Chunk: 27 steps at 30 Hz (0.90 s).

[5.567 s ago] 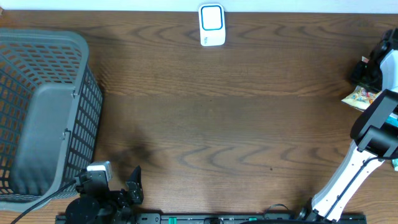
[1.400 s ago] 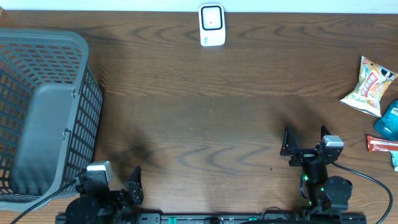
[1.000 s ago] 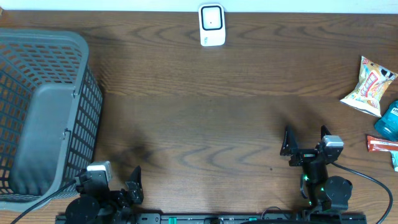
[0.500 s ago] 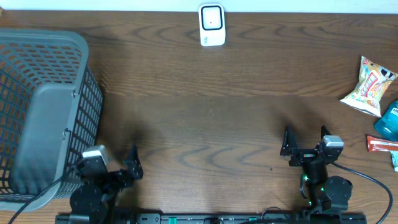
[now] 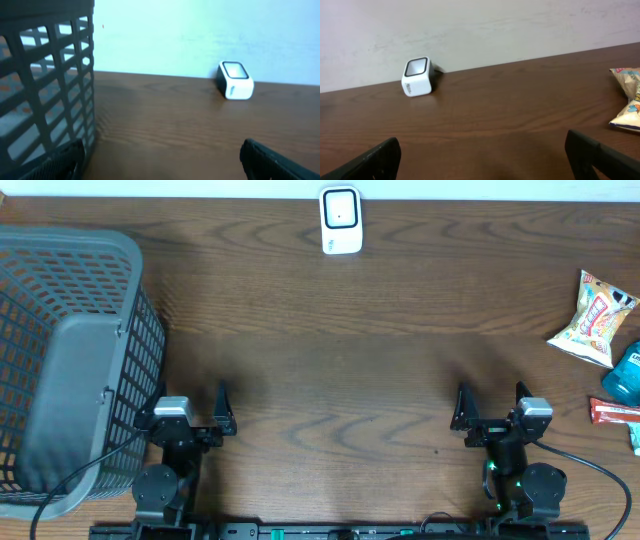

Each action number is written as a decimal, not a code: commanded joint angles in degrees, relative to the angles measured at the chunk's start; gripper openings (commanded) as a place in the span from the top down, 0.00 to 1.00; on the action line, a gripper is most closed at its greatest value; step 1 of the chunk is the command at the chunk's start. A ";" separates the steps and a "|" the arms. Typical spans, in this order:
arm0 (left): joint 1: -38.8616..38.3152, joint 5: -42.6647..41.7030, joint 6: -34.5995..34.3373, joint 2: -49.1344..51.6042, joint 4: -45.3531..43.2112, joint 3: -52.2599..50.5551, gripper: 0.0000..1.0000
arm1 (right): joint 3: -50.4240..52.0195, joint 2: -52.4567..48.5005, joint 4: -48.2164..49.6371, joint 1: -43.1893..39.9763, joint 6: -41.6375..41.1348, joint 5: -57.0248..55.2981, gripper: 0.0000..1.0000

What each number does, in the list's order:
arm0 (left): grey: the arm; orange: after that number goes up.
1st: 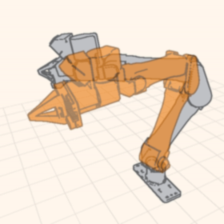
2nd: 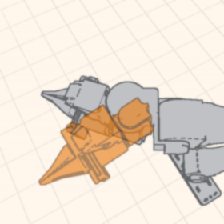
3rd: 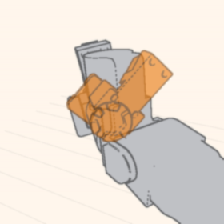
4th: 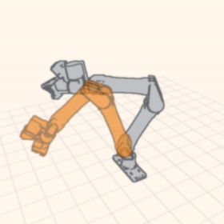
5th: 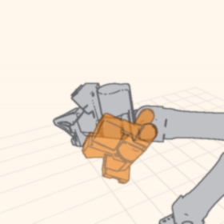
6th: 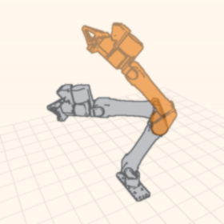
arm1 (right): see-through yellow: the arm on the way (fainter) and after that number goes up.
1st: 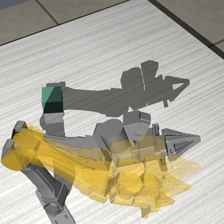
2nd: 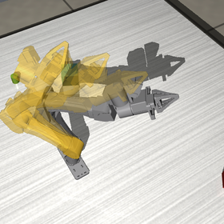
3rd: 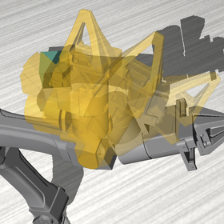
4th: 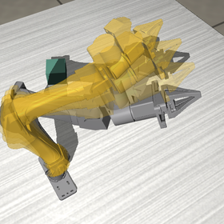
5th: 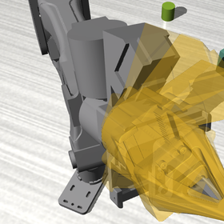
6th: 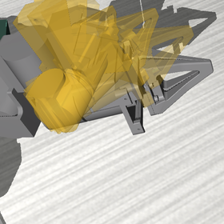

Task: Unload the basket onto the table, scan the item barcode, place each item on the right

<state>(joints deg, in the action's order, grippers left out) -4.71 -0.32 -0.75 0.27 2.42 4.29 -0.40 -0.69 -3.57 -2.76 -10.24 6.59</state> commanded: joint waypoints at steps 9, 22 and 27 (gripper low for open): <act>2.93 -2.12 8.48 -0.17 1.38 -4.09 0.01 | 0.09 0.31 -0.13 0.20 -0.42 -0.44 0.01; 2.93 -2.27 8.63 -0.17 1.55 -4.09 0.01 | 0.09 0.31 -0.13 0.20 -0.42 -0.44 0.01; 2.93 -2.05 8.66 -0.17 1.49 -4.09 0.01 | 0.09 0.31 -0.13 0.20 -0.42 -0.44 0.01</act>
<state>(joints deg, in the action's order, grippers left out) -2.02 -2.68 7.40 0.38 2.15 1.39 -0.40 -0.69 -3.57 -2.76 -10.24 6.59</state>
